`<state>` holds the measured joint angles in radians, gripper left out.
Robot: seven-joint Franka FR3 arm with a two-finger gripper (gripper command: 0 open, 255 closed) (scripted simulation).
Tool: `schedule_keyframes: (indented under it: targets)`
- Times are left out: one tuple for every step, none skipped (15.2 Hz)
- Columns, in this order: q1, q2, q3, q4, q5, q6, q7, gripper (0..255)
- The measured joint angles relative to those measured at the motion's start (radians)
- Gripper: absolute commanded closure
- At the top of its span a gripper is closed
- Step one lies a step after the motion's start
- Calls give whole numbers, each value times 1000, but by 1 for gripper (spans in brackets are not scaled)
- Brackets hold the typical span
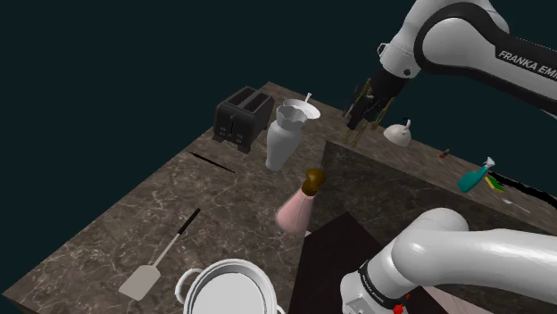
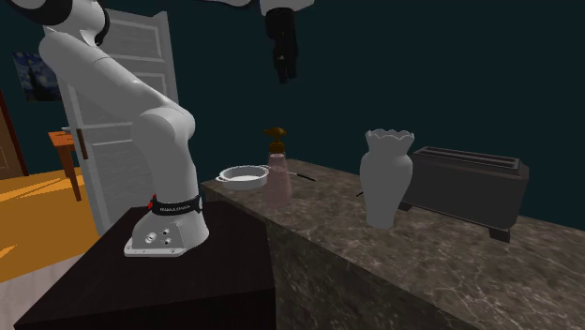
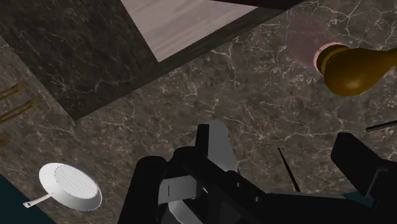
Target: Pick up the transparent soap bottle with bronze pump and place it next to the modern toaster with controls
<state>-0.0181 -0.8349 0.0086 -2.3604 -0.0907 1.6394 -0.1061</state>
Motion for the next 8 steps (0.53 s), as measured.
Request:
schedule_keyframes:
  targets:
    - [0, 0, 0, 0, 0, 0, 0, 0]
    - [0, -5, 3, -14, 9, 7, 12, 0]
    - [2, -19, 10, -40, 24, 17, 32, 0]
    - [4, -29, 21, -62, 45, 25, 59, 0]
    - [4, -38, 24, -88, 61, 41, 79, 0]
    - [8, -49, 38, -118, 85, 58, 109, 0]
    - [11, -58, 46, -151, 106, 80, 134, 0]
    - [16, -66, 62, -173, 132, 94, 165, 0]
